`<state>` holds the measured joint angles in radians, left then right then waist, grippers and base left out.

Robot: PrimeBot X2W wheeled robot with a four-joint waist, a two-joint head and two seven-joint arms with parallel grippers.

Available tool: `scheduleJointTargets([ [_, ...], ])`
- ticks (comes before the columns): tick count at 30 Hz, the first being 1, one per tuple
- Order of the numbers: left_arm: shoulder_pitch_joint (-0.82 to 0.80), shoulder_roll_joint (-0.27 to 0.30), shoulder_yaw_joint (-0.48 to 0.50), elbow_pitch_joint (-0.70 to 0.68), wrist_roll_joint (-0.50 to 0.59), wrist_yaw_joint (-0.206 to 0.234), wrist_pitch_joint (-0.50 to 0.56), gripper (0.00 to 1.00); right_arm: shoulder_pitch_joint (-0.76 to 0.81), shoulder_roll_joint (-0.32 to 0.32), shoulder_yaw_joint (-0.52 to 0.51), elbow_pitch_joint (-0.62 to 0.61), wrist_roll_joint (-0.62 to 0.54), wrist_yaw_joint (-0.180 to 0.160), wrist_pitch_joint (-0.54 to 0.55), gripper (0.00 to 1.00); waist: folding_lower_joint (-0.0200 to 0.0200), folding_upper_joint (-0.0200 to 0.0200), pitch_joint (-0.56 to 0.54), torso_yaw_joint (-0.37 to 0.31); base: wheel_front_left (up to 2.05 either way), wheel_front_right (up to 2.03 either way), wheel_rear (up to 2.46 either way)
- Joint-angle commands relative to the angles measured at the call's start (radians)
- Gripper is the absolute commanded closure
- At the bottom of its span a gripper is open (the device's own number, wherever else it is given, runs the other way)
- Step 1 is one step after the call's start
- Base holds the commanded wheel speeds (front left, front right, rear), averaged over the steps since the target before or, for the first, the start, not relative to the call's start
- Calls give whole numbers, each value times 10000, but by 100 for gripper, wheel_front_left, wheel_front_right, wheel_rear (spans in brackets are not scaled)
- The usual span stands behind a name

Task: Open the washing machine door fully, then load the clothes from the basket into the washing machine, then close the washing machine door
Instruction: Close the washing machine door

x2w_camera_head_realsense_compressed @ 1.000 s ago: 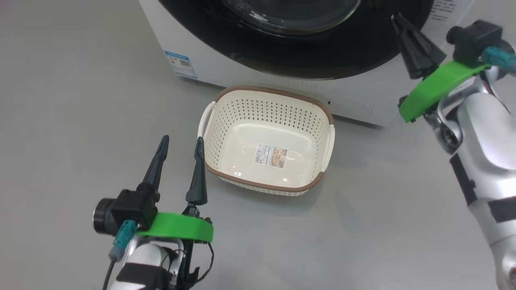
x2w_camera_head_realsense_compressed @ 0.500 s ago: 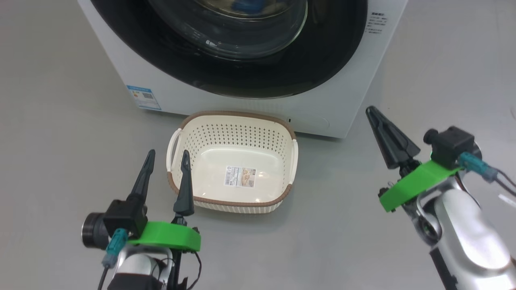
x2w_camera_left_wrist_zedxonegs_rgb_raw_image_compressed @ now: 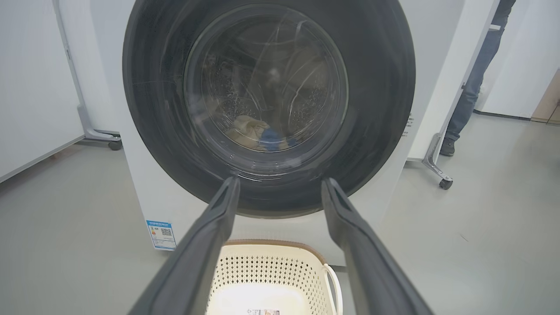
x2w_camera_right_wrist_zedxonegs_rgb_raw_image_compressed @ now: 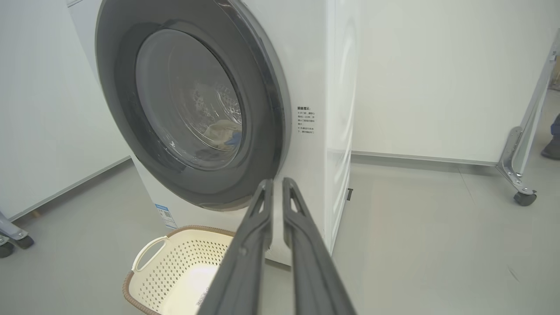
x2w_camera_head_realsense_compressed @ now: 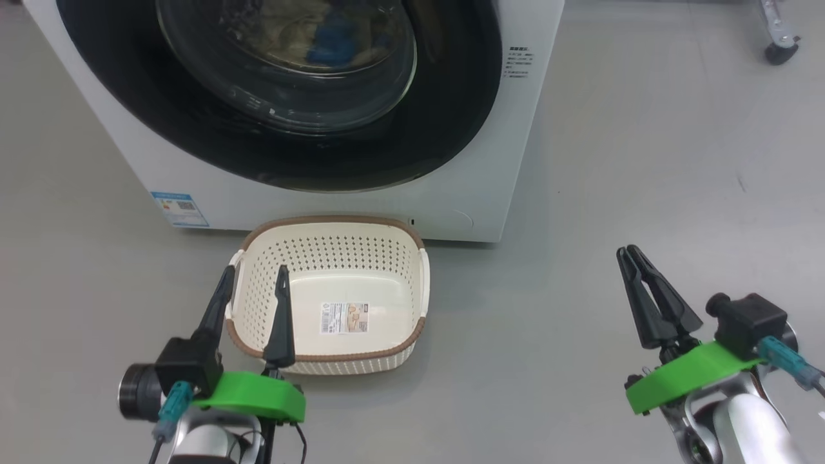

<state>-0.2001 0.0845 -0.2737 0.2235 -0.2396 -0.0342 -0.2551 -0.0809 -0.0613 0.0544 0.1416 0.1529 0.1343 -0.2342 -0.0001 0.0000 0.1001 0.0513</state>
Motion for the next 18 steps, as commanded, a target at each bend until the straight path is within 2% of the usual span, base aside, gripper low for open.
scheduleJointTargets([
  [1, -165, 204, 378, -261, -61, 33, -63, 0, -128, 7, 104, -420, -56, -36, 75, 9, 1, 0, -123, -122, 0, 0, 0],
  [4, -71, 215, 389, -248, -118, 75, -46, 0, 138, 54, -75, -605, -122, -36, 201, 0, 1, 0, -245, -259, 0, 0, 0],
  [18, 622, 379, 523, -429, -379, 309, 19, 0, 1290, 108, -664, -1307, 47, -36, 674, 0, 1, 0, -725, -770, 0, 0, 0],
])
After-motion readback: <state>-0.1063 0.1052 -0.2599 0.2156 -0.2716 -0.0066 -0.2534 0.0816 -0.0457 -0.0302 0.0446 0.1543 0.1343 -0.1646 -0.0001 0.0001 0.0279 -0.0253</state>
